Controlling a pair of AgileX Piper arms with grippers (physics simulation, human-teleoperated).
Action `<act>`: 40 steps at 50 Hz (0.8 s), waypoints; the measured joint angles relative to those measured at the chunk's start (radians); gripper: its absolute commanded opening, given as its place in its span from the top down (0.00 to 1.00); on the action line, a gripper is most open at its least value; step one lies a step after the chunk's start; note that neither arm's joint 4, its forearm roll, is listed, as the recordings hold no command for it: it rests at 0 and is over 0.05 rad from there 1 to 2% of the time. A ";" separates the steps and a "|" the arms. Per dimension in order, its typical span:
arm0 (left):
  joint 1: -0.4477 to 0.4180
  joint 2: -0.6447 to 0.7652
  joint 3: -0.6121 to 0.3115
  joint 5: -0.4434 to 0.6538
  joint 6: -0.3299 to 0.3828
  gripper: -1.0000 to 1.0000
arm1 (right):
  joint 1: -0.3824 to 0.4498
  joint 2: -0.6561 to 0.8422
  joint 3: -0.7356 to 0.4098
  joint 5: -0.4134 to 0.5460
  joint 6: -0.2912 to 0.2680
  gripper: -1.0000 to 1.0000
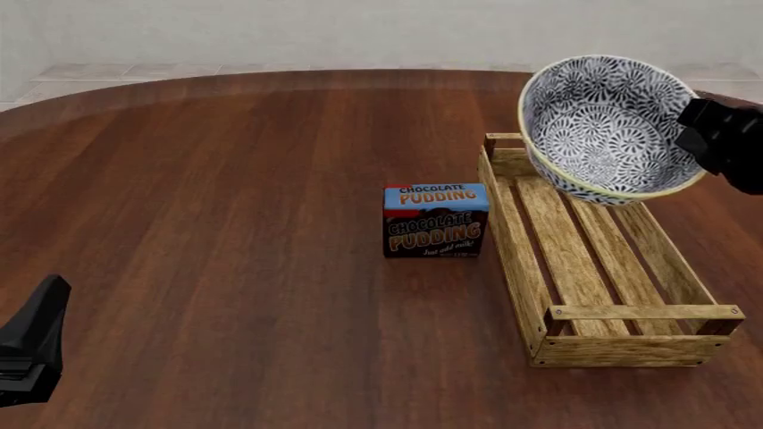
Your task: Pick up the bowl on the left and put it in the tray.
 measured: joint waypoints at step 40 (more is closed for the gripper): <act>0.000 0.000 0.000 0.000 0.000 0.00 | -0.010 -0.015 0.104 -0.035 0.021 1.00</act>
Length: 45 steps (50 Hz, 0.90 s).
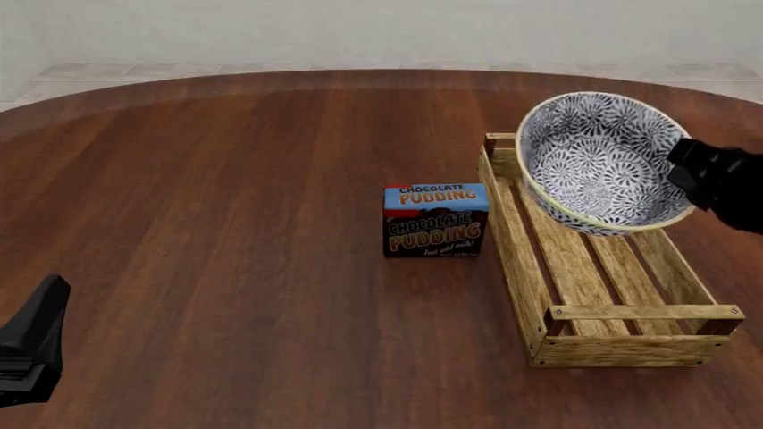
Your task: Pick up the bowl on the left and put it in the tray.
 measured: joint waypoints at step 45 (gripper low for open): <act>0.000 0.000 0.000 0.000 0.000 0.00 | -0.040 0.089 0.074 -0.105 0.016 1.00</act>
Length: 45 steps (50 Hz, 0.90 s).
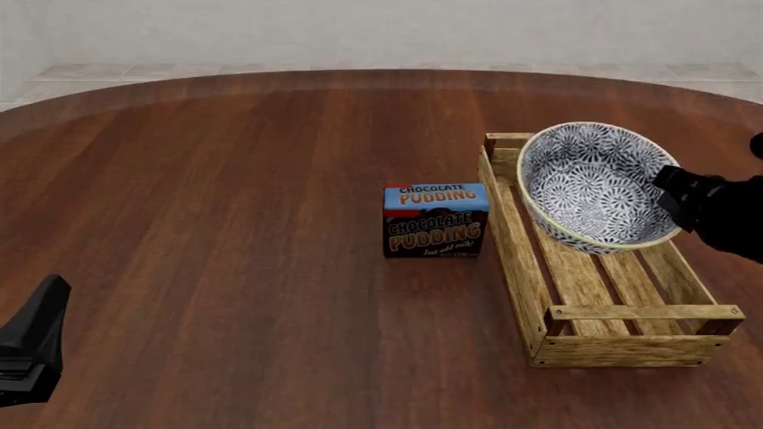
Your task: Pick up the bowl on the left and put it in the tray.
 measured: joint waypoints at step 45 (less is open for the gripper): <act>0.000 0.000 0.000 0.000 0.000 0.00 | -0.031 0.154 0.023 -0.125 -0.014 1.00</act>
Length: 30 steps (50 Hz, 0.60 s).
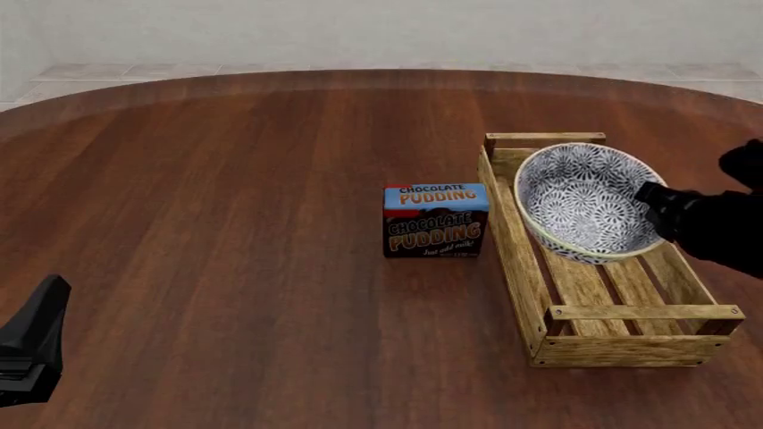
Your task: Pick up the bowl on the left and put it in the tray.
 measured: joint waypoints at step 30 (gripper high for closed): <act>0.000 0.000 0.000 0.000 0.000 0.00 | -0.025 0.108 -0.004 -0.094 -0.029 1.00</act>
